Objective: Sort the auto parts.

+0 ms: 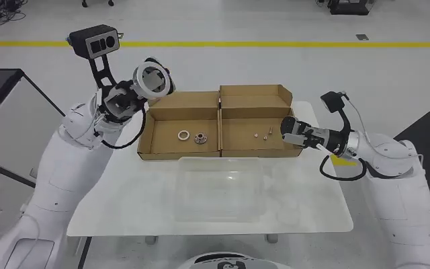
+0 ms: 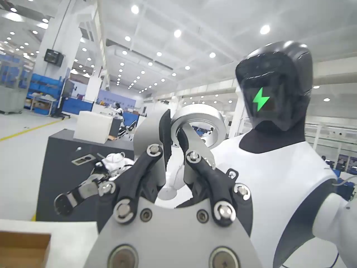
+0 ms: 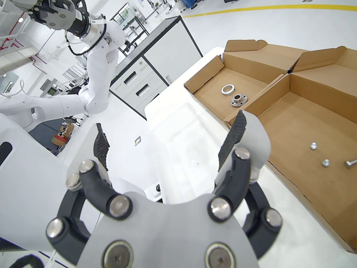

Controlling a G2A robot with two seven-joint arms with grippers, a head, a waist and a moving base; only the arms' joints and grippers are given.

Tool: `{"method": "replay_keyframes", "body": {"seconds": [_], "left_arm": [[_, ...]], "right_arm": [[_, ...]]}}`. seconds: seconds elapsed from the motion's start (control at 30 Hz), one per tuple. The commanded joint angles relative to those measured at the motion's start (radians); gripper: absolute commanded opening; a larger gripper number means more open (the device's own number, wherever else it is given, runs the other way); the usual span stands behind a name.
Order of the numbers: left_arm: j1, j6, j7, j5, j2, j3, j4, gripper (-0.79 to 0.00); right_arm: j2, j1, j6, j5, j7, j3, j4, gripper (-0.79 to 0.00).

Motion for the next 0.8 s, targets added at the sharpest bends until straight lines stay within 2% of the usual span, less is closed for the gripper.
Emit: {"method": "replay_keyframes", "body": {"seconds": [0.0,0.07,0.23,0.33,0.5,0.77], "left_arm": [[0.002,0.005,-0.007,0.046,-0.001,-0.005,-0.006,-0.785],[0.006,0.007,-0.002,0.054,-0.003,-0.006,-0.01,-0.785],[0.025,-0.018,0.049,-0.071,-0.016,0.006,-0.042,-0.785],[0.029,-0.046,0.046,-0.172,-0.025,0.016,-0.059,-0.785],[0.025,-0.067,-0.009,-0.249,-0.035,0.015,-0.052,-0.785],[0.021,-0.076,-0.028,-0.264,-0.038,0.014,-0.059,-0.785]], "right_arm": [[0.0,0.0,0.0,0.0,0.0,0.0,0.0,0.0],[0.0,0.0,0.0,0.0,0.0,0.0,0.0,0.0],[0.0,0.0,0.0,0.0,0.0,0.0,0.0,0.0],[0.0,0.0,0.0,0.0,0.0,0.0,0.0,0.0],[0.0,0.0,0.0,0.0,0.0,0.0,0.0,0.0],[0.0,0.0,0.0,0.0,0.0,0.0,0.0,0.0]]}}
